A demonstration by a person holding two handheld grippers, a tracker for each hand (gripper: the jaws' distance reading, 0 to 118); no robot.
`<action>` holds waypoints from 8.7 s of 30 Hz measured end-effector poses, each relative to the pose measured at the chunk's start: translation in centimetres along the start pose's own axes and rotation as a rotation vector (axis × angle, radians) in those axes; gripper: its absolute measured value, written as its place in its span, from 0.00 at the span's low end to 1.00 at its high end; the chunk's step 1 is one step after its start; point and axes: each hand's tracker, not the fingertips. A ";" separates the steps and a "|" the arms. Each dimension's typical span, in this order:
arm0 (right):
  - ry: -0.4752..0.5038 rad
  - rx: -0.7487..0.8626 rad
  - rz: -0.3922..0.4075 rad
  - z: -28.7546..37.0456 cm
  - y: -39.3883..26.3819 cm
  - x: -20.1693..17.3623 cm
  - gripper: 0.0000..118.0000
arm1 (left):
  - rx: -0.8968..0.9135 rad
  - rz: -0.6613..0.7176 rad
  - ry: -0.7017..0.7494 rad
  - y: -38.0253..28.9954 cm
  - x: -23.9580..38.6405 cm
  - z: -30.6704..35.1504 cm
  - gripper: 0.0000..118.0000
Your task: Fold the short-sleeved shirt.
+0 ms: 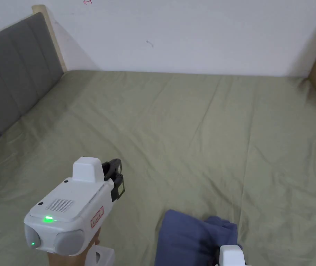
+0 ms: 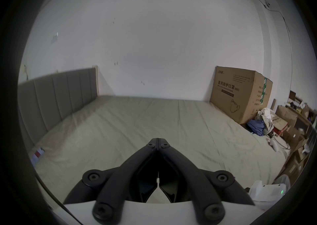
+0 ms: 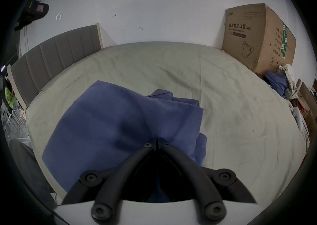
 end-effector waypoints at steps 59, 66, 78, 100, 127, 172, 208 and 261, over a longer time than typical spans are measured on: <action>0.095 0.119 0.057 0.8 9.8 -2.1 0.00 | -0.793 0.209 0.198 1.3 -32.7 -10.0 0.15; 0.087 0.109 0.072 0.5 10.4 -1.8 0.00 | -0.845 0.168 0.267 -0.6 -31.9 -11.9 0.44; 0.095 0.242 0.029 5.5 13.4 1.0 0.00 | -0.556 0.058 0.318 6.1 -26.1 -6.6 0.83; -0.165 0.703 0.115 23.6 24.6 9.2 0.00 | 0.439 -0.033 0.282 16.3 -0.7 7.5 0.78; -0.242 0.706 0.054 24.4 22.0 11.4 0.00 | 0.399 -0.140 0.110 8.9 7.2 4.7 0.00; -0.234 0.705 0.054 24.5 21.8 10.7 0.00 | 0.398 -0.165 0.101 8.5 7.1 5.1 0.00; -0.241 0.705 0.052 24.7 21.8 10.8 0.06 | 0.394 -0.153 0.119 8.2 6.7 5.0 0.19; -0.151 0.720 0.065 24.6 21.5 10.5 1.00 | 0.419 -0.165 0.159 7.8 7.1 4.9 1.00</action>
